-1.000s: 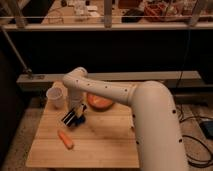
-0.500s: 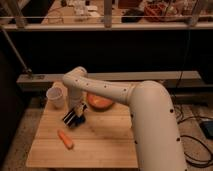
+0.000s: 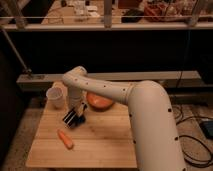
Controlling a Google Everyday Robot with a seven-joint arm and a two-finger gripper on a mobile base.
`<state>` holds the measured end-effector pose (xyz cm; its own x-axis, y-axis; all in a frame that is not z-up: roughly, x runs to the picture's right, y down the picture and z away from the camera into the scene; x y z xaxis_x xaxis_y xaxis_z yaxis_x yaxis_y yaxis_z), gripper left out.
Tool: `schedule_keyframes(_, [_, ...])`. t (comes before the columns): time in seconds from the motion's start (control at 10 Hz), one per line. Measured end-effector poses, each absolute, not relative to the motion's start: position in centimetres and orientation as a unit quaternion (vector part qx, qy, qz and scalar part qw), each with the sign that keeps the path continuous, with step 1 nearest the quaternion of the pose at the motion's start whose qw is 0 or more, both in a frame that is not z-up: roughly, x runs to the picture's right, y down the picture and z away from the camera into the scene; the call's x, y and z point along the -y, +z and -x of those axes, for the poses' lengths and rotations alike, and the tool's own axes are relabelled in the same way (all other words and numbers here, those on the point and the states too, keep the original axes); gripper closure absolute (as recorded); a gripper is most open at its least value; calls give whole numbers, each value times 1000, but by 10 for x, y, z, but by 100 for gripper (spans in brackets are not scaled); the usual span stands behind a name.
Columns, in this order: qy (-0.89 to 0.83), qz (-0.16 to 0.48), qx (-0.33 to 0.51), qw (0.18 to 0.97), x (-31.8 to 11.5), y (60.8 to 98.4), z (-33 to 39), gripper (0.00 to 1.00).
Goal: Place the eraser on the white sponge
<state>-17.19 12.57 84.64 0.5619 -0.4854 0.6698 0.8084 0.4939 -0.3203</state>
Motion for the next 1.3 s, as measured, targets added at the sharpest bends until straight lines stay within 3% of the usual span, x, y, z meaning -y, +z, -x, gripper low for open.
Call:
schedule_keyframes(0.3, [-396, 318, 254, 823, -124, 848, 172, 62])
schedule_keyframes(0.6, [-397, 321, 253, 822, -123, 848, 170, 60])
schedule_keyframes(0.8, [-401, 323, 252, 820, -123, 849, 171, 50])
schedule_keyframes(1.3, [-405, 327, 250, 816, -121, 849, 169, 51])
